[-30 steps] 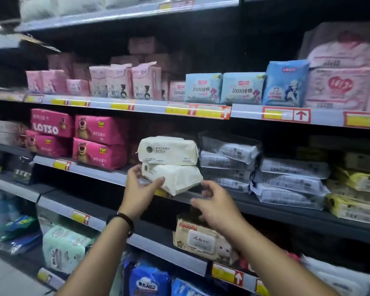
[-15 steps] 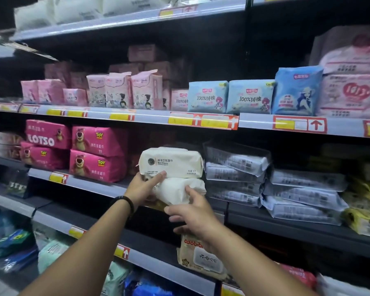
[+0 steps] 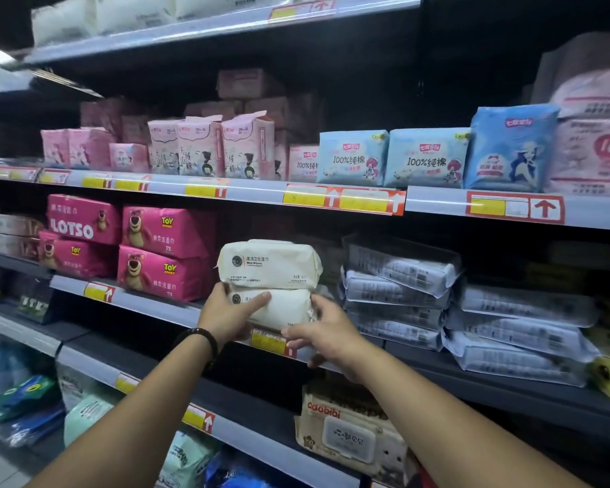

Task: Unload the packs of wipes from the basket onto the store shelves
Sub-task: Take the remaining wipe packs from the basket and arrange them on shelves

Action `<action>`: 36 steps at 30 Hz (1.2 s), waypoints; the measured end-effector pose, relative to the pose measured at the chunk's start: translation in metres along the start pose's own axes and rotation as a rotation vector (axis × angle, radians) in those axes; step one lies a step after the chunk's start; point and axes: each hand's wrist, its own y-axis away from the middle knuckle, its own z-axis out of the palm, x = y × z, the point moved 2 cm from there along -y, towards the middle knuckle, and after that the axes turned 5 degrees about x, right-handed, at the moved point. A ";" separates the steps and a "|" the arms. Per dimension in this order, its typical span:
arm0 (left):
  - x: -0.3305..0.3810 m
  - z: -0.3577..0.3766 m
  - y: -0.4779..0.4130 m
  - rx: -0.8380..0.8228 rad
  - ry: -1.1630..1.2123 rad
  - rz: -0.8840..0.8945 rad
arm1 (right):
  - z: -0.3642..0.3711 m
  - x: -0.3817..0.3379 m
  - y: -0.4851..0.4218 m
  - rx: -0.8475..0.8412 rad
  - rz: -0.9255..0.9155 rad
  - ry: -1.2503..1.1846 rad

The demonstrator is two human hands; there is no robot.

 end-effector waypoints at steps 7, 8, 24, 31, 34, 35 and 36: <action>-0.004 0.009 0.007 0.072 -0.039 0.015 | -0.001 0.010 -0.003 -0.061 0.011 0.099; -0.003 0.011 0.008 0.089 -0.063 0.022 | -0.003 0.010 -0.002 -0.057 0.009 0.099; 0.006 0.028 0.027 0.079 -0.186 0.032 | -0.015 0.019 0.015 0.089 -0.002 0.166; 0.033 0.017 0.023 0.153 -0.212 0.272 | -0.020 -0.010 0.012 0.214 -0.055 0.131; 0.035 0.016 0.018 0.079 -0.161 0.283 | -0.019 -0.016 0.012 0.183 -0.071 0.023; 0.034 0.015 0.016 0.045 -0.137 0.282 | -0.017 -0.018 0.015 0.181 -0.084 0.013; 0.033 0.014 0.015 0.015 -0.125 0.281 | -0.015 -0.018 0.018 0.190 -0.104 0.014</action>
